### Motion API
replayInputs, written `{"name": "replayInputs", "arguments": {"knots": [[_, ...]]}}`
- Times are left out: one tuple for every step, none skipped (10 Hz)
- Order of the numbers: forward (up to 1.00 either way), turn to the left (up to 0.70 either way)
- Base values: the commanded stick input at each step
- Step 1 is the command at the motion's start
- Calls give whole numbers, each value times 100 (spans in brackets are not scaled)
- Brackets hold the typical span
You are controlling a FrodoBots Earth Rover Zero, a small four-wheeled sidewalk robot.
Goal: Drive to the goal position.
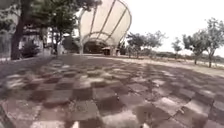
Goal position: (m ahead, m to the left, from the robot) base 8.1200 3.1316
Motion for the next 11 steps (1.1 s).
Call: {"name": "replayInputs", "arguments": {"knots": [[100,22],[100,8],[100,0],[100,0],[100,0],[100,0],[100,0],[100,0],[100,0],[100,0],[100,0]]}}
